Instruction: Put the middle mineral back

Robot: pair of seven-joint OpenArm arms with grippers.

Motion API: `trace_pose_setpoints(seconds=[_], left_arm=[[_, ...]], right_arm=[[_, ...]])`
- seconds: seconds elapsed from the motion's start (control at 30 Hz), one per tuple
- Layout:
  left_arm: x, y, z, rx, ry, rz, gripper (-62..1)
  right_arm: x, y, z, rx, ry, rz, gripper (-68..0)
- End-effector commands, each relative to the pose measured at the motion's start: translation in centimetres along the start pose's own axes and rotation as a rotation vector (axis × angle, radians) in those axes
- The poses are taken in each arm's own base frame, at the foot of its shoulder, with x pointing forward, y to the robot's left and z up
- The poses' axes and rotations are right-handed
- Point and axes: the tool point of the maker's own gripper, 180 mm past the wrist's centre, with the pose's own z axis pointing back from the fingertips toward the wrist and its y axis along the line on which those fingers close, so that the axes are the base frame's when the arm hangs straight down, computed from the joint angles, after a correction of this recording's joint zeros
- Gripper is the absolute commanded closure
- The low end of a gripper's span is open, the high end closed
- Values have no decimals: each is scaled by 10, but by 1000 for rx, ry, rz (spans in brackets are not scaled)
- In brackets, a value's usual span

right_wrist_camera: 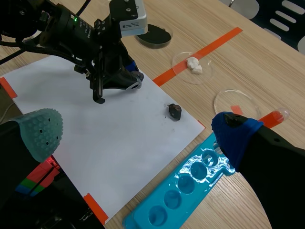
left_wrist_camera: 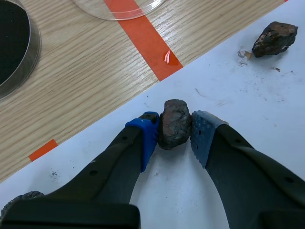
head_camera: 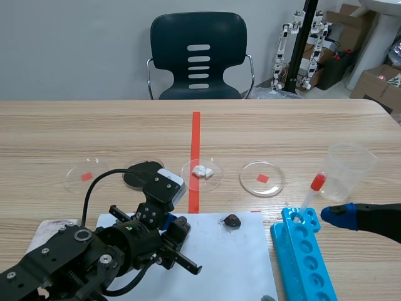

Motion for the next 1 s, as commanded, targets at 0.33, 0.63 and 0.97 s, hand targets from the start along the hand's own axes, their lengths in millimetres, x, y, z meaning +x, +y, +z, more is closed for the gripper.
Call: trace_pose_setpoints(seconds=[0.33, 0.63, 0.97], left_arm=[[12, 0, 0, 2, -24, 7, -205], [11, -1, 0, 0, -22, 15, -419], [13, 0, 1, 6, -31, 33, -623]], right_arm=[[7, -3, 0, -5, -29, 5, -679], [7, -3, 0, -5, -29, 5, -679], [7, -3, 0, -5, -29, 5, -679]])
